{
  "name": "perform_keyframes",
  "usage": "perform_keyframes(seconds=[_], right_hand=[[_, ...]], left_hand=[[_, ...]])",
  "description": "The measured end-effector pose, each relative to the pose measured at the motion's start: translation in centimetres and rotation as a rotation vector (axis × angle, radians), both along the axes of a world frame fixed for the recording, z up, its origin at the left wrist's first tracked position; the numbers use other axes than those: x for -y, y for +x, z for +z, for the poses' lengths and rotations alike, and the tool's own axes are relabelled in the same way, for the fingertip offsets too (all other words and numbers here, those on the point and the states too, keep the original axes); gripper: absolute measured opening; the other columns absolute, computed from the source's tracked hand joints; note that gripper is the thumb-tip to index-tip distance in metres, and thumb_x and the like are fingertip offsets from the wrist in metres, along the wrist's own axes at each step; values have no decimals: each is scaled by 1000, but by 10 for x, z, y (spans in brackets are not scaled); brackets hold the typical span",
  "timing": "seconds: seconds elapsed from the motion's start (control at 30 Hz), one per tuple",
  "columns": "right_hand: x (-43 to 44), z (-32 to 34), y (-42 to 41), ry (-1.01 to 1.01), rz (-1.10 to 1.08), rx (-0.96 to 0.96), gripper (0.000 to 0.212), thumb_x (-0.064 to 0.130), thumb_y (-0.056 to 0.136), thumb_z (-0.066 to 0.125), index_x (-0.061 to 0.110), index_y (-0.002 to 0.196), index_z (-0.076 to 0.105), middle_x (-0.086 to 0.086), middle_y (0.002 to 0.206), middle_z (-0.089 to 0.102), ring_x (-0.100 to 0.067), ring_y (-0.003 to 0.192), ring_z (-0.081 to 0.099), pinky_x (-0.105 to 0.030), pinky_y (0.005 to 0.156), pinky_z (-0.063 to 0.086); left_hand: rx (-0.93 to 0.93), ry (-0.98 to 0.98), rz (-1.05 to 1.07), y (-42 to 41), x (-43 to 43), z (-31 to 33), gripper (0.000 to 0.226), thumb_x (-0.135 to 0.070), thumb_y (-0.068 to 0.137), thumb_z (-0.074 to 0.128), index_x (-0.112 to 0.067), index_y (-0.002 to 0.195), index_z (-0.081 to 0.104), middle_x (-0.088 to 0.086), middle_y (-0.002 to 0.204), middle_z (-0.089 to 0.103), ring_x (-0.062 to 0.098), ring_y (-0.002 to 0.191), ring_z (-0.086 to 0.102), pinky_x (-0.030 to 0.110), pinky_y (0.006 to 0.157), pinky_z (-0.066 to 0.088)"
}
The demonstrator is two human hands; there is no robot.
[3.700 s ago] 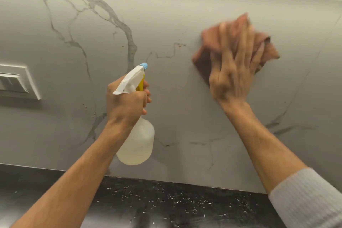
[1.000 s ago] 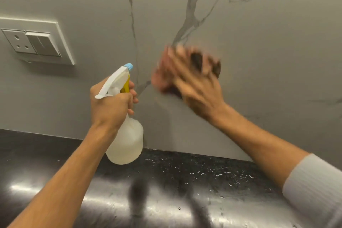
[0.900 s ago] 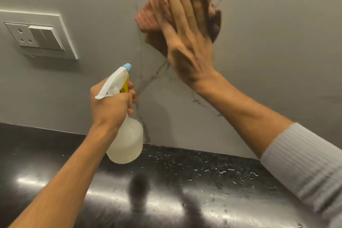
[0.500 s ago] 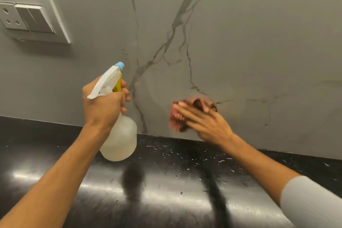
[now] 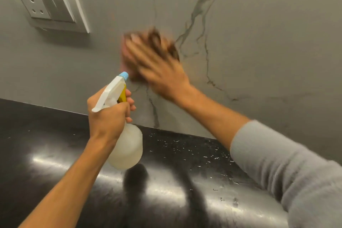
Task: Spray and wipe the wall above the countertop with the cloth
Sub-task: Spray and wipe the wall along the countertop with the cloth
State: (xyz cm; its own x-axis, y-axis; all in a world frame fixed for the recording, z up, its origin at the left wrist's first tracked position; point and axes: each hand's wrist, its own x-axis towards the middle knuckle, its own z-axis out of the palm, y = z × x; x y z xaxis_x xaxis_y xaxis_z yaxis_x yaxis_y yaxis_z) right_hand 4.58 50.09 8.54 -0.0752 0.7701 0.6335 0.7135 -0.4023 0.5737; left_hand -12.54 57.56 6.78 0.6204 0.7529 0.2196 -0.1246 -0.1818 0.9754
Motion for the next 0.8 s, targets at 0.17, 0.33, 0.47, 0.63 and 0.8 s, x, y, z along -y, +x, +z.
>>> perform_keyframes(seconds=[0.17,0.33,0.47,0.63,0.8], right_hand=[[123,-135,2,-436,-189,-26,63,3,91,34,18,151,40,-1,162,22,-22,148,26,-38,113,32],[186,-49,30,39,-194,-8,16,18,98,60,14,109,72,-9,156,34,-24,144,35,-43,99,45],[176,74,49,519,-208,-39,51,16,100,44,26,149,41,-20,153,38,-38,142,36,-63,112,31],[175,115,46,562,-198,-46,43,25,109,36,20,151,41,-20,153,35,-40,143,33,-63,110,32],[179,106,46,518,-152,12,49,26,105,54,17,150,41,-27,150,34,-44,140,32,-71,104,33]], left_hand=[[-45,11,-29,-7,-6,-9,40,16,69,54,-21,76,69,-6,63,68,10,59,67,27,44,53],[-78,18,-108,2,5,-7,36,17,72,53,-15,80,69,-4,61,66,8,57,65,26,44,51],[-44,-5,-63,16,12,1,31,20,72,52,-5,82,67,4,71,64,6,54,61,25,50,53],[26,-56,16,26,0,20,32,23,68,50,-3,77,66,6,72,61,7,52,56,27,53,54],[80,43,60,40,-15,57,31,19,66,51,-4,77,68,4,68,62,12,48,54,32,49,50]])
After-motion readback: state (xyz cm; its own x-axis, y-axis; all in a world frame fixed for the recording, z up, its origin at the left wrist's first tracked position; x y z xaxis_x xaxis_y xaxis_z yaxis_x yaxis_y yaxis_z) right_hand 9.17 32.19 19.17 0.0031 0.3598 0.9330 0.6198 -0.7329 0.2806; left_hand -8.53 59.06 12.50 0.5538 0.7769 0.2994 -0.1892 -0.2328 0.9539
